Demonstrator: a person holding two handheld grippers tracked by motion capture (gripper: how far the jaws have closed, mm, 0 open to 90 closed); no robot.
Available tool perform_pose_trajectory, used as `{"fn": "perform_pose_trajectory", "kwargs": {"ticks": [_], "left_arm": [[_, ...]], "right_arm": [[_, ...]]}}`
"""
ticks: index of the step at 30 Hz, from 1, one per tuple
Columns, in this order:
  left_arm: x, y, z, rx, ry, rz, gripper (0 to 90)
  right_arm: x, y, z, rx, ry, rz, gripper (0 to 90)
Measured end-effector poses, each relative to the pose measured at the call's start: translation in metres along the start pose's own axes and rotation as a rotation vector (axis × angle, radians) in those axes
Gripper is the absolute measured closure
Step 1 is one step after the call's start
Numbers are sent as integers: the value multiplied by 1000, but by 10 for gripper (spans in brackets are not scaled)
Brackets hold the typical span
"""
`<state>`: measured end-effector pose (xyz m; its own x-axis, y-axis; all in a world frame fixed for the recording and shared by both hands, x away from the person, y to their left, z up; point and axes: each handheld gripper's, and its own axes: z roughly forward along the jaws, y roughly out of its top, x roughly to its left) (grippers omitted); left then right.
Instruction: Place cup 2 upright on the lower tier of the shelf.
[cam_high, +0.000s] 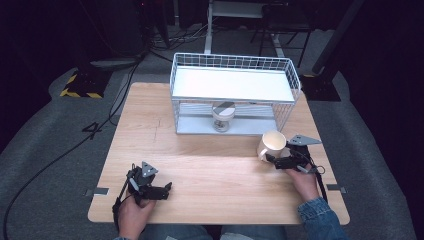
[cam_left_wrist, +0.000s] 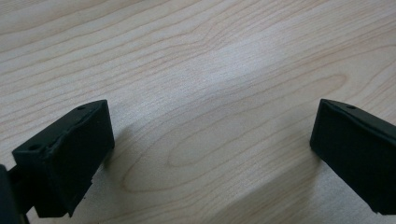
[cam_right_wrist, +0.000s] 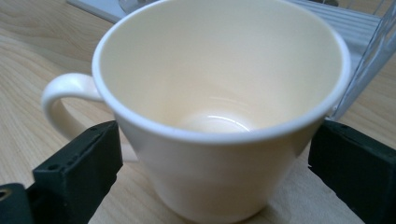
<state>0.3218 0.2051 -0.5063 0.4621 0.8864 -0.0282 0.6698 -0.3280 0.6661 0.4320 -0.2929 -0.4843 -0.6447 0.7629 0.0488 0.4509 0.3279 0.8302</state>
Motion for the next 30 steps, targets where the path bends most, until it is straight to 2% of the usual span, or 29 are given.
{"fn": "perform_pose_trajectory", "kwargs": {"ticks": [11,18,23,26,27,30], "left_arm": [[0,0,0,1,-1,5,2],[0,0,0,2,-2,4,2],[0,0,0,2,-2,4,2],[0,0,0,1,-2,4,2],[0,0,0,2,-2,4,2],[0,0,0,1,-2,4,2]], "right_arm": [[-3,-1,15,-61,34,1,43],[-4,-3,21,-72,33,11,47],[-3,-3,21,-78,30,-1,60],[-2,-3,20,-78,18,-21,70],[-1,-2,20,-80,8,-43,75],[0,-2,20,-80,4,-49,77]]}}
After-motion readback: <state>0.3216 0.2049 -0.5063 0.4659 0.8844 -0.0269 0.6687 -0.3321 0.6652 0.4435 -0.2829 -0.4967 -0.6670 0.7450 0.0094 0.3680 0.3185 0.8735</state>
